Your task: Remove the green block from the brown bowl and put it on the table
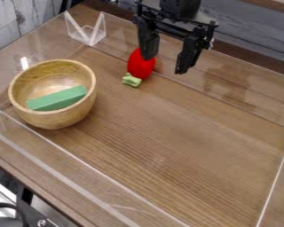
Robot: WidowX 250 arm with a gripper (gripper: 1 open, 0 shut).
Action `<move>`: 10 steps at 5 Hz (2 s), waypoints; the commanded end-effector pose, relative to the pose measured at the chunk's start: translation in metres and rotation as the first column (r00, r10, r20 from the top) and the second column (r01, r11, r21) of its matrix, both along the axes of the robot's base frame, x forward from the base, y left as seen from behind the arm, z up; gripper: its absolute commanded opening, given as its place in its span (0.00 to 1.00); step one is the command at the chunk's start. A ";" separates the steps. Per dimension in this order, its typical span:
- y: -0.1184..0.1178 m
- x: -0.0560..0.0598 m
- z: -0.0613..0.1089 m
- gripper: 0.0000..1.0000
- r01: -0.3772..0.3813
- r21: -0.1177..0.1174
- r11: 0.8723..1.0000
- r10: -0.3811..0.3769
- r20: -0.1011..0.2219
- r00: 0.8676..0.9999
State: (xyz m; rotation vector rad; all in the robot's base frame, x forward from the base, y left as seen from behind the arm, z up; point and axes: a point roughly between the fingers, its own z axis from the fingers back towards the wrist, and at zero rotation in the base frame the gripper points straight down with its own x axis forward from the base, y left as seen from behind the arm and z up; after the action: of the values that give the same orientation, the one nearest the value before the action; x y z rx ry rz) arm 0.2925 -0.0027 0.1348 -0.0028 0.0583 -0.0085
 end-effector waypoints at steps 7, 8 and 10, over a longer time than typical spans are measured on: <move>0.163 -0.111 -0.020 1.00 0.030 -0.010 0.999 -0.030 0.049 0.998; 0.171 -0.102 -0.040 1.00 0.005 -0.013 1.000 -0.004 0.052 0.999; 0.179 -0.088 -0.060 1.00 0.014 -0.023 1.000 -0.013 0.061 0.998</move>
State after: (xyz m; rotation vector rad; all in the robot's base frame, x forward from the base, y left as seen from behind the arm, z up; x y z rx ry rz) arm 0.1969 0.1693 0.0637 -0.0600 0.0366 -0.0218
